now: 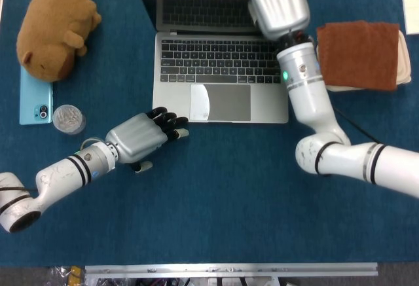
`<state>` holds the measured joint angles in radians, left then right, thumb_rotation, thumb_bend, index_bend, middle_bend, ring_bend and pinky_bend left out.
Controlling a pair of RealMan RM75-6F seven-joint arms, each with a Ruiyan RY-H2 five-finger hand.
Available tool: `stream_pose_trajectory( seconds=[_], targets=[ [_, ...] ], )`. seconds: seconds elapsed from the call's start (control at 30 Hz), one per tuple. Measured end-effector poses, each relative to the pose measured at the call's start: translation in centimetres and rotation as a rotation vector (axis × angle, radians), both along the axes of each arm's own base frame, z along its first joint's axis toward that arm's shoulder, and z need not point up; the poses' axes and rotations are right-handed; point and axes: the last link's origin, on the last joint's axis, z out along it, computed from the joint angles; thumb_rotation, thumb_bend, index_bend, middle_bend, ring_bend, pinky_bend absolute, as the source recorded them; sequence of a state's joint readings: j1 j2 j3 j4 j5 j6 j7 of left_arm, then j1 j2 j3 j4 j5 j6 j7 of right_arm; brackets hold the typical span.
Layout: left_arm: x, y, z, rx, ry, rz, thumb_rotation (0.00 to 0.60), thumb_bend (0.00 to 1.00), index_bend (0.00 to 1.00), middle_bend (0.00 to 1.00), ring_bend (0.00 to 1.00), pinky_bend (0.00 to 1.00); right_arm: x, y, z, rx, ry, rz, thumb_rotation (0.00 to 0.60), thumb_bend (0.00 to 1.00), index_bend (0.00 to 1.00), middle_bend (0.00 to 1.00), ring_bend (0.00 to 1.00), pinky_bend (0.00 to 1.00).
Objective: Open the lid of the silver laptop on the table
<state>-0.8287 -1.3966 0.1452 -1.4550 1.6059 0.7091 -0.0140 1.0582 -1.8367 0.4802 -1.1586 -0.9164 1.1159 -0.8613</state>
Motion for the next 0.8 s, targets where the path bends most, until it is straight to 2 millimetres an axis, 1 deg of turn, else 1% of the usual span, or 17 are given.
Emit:
stream_pose_trajectory(
  seconds=[0.3, 0.63, 0.8],
  targets=[
    [0.1, -0.1, -0.1, 0.000, 0.002, -0.001, 0.600, 0.29, 0.00, 0.00, 0.00, 0.00, -0.8, -2.1, 1.5, -0.053, 0.003, -0.042, 0.600, 0.32, 0.00, 0.00, 0.00, 0.03],
    [0.2, -0.2, -0.4, -0.004, 0.008, -0.003, 0.600, 0.29, 0.00, 0.00, 0.00, 0.00, -2.6, -4.3, 2.9, -0.112, 0.027, -0.104, 0.600, 0.32, 0.00, 0.00, 0.00, 0.03],
    [0.2, -0.1, -0.3, -0.001, 0.008, -0.003, 0.600, 0.29, 0.00, 0.00, 0.00, 0.00, -3.5, -4.9, 3.3, -0.120, 0.026, -0.129, 0.600, 0.32, 0.00, 0.00, 0.00, 0.03]
  ],
)
